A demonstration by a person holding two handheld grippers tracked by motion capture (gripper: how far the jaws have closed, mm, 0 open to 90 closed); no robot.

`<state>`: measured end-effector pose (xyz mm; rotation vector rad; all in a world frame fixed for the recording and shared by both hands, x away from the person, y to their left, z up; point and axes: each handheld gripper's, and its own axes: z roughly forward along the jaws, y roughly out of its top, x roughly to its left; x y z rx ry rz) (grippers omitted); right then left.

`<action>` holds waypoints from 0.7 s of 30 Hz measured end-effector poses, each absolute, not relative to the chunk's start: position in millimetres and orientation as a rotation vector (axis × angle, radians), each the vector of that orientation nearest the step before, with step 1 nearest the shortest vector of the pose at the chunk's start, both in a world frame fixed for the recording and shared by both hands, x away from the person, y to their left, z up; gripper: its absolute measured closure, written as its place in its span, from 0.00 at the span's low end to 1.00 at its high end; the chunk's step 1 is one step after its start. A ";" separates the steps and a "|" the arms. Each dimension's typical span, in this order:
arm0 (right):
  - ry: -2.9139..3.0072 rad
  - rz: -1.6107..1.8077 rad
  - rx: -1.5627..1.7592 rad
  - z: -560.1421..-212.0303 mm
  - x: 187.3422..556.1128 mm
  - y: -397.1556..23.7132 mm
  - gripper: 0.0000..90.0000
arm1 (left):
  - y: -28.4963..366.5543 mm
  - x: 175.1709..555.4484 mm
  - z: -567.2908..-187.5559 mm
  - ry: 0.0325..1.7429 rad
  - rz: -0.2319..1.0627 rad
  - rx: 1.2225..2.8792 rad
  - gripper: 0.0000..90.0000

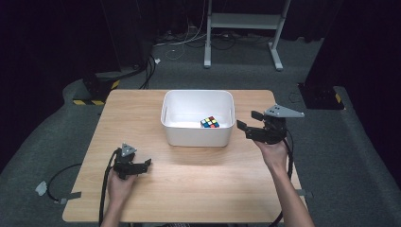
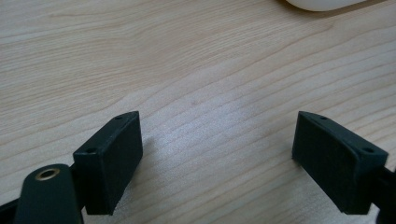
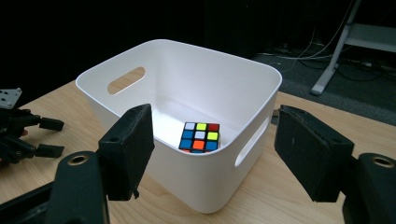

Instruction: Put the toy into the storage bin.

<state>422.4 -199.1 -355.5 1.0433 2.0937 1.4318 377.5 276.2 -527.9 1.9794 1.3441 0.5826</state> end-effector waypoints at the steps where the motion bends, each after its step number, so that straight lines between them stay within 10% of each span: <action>1: 2.093 1.430 1.046 -355.8 422.4 -199.5 0.32 | 276.3 377.6 -527.9 1.343 0.584 1.980 0.18; 21: 2.084 1.423 1.056 -364.8 404.2 -215.2 0.32 | 276.4 377.7 -527.9 1.343 0.583 1.980 0.18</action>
